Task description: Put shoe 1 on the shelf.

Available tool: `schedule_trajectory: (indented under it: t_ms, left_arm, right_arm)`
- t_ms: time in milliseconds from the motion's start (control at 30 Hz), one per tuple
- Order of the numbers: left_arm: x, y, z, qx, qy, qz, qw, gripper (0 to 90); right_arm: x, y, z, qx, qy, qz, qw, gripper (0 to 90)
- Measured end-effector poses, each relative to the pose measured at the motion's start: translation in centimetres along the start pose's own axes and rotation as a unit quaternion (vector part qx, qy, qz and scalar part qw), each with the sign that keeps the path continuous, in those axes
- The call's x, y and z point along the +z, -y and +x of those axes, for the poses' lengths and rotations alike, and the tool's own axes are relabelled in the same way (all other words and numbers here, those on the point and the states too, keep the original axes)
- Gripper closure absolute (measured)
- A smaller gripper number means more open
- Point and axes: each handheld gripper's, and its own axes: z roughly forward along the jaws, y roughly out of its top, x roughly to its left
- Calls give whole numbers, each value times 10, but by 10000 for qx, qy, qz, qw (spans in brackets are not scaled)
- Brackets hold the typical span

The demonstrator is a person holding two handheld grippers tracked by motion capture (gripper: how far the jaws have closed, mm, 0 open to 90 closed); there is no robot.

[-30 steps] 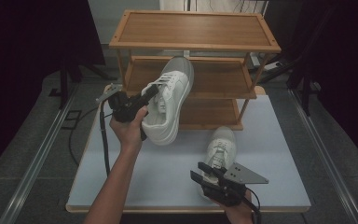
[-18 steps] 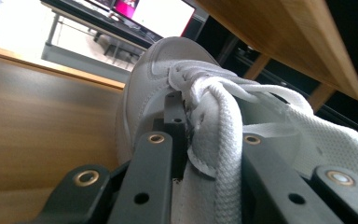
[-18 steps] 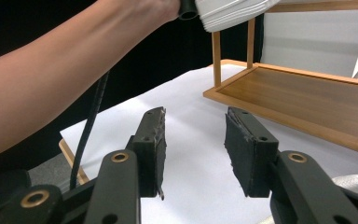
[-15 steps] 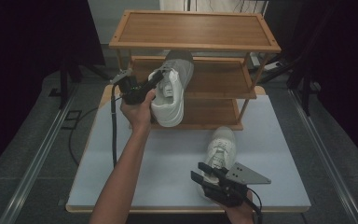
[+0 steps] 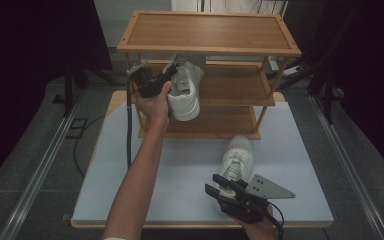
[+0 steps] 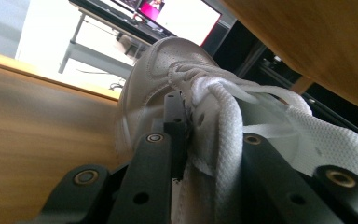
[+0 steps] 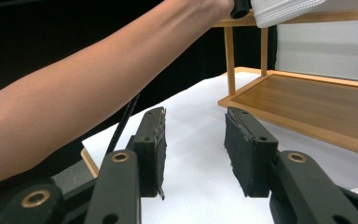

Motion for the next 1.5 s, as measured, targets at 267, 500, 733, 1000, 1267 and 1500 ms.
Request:
schedule_trajectory:
  t_ms: [267,500,733,1000,1267,1500]
  left_arm:
    - [14,-2,6,-75,-81,-58,9999,804]
    - [22,-1,6,-123,184,54,9997,723]
    - [28,-7,8,-492,639,39,9967,527]
    - [19,-7,6,-335,733,167,9966,454]
    - [-6,-9,2,-98,740,337,9966,432]
    - [-38,-3,6,-32,803,439,9958,418]
  right_arm:
    - [1,1,4,-64,85,-60,9999,588]
    - [2,2,6,-113,83,-43,9999,588]
    - [3,3,9,-189,109,-7,9998,587]
    - [8,6,12,-306,93,90,9994,586]
    - [9,9,7,-313,230,184,9991,586]
    - [15,16,7,-309,353,395,9981,598]
